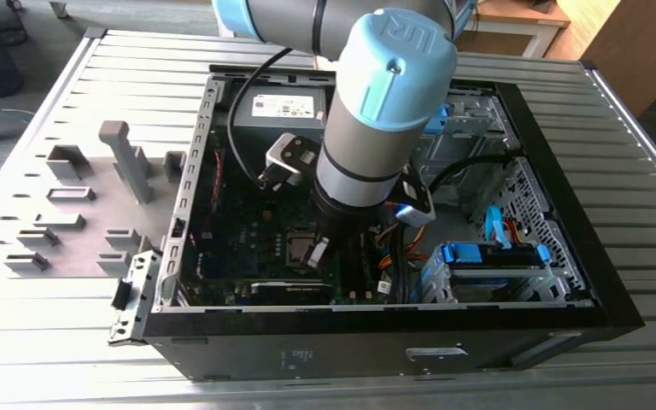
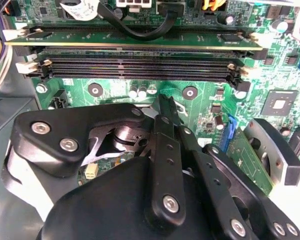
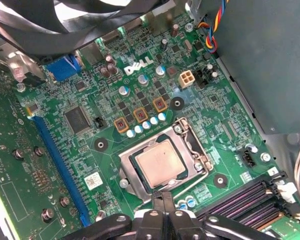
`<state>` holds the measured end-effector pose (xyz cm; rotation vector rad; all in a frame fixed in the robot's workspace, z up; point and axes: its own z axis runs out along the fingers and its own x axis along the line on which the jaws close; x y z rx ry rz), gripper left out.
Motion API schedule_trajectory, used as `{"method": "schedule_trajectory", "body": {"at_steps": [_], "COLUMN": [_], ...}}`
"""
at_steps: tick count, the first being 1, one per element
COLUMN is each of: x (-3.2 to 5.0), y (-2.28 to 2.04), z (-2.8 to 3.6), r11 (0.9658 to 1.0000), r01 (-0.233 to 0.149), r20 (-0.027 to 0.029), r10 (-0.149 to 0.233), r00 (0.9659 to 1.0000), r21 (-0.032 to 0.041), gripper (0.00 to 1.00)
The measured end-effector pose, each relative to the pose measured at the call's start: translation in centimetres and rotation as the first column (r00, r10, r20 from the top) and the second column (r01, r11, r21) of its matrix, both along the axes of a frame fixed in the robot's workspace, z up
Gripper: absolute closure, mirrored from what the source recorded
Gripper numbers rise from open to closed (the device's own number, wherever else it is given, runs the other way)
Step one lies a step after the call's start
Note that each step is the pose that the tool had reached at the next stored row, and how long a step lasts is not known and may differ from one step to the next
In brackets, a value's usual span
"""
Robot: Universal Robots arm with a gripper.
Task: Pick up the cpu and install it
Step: 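Install the first cpu locking lever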
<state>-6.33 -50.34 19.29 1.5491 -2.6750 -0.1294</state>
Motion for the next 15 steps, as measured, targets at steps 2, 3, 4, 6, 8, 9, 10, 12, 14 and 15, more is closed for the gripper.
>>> {"method": "schedule_trajectory", "body": {"at_steps": [2,3,4,6,8,9,10,12,14,15], "x": [0.02,0.03,0.04,0.06,0.07,0.08,0.09,0.11,0.13,0.14], "y": [0.0,0.01,0.01,0.0,-0.03,-0.04,-0.05,-0.08,-0.11,-0.11], "z": [-0.06,-0.09,-0.13,-0.19,-0.26,-0.3,-0.34,-0.43,-0.5,-0.5], "r11": [1.0,1.0,1.0,1.0,0.9999,0.9999,0.9999,0.9998,0.9997,0.9996], "r01": [0.0,0.0,0.0,0.0,0.0,0.0,0.0,0.0,0.0,0.0], "r20": [0.0,0.0001,0.0001,-0.0001,-0.0002,-0.0001,-0.0001,0.0,0.0,-0.0001], "r10": [0.0,0.0,0.0,0.0,0.0,0.0,0.0,0.0,0.0,0.0], "r00": [1.0,1.0,1.0,1.0,1.0,1.0,1.0,1.0,1.0,1.0], "r21": [0.002,0.0034,0.0048,0.0074,0.0111,0.0134,0.0156,0.0203,0.0252,0.0289], "gripper": [0.89,0.89,0.89,0.89,0.89,0.89,0.89,0.89,0.89,0.89]}}
